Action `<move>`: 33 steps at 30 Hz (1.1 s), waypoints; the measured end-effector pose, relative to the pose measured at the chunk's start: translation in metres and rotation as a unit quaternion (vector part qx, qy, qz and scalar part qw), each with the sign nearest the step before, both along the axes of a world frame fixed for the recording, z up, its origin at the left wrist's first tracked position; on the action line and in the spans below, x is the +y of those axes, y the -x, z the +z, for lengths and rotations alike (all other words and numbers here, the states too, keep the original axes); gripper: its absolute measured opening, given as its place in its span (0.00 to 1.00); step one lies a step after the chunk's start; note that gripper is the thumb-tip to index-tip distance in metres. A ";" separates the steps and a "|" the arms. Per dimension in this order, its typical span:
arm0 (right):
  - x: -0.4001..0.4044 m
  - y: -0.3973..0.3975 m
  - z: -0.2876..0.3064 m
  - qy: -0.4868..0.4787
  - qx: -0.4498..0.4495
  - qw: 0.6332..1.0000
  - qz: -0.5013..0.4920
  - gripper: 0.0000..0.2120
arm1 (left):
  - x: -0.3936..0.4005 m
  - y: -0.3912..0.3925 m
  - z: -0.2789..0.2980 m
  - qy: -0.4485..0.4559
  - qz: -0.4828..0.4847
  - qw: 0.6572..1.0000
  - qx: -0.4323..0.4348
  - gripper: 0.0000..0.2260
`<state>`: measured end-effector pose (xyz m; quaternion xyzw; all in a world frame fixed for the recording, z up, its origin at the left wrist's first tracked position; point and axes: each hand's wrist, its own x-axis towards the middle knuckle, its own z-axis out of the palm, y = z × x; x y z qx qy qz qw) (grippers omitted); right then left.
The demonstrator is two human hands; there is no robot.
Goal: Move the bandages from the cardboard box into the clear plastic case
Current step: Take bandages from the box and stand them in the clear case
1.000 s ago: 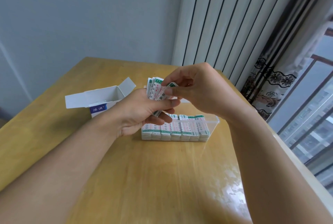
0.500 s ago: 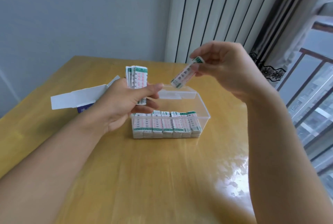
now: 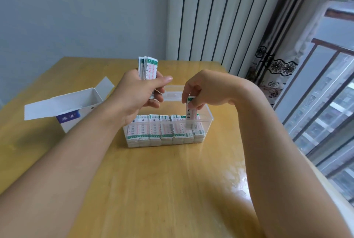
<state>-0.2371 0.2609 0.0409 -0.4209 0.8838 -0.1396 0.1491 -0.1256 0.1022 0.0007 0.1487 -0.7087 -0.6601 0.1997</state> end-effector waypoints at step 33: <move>0.005 0.003 0.005 0.389 -0.149 0.904 -0.098 0.07 | -0.001 -0.004 -0.002 -0.044 -0.100 0.991 -0.071 0.15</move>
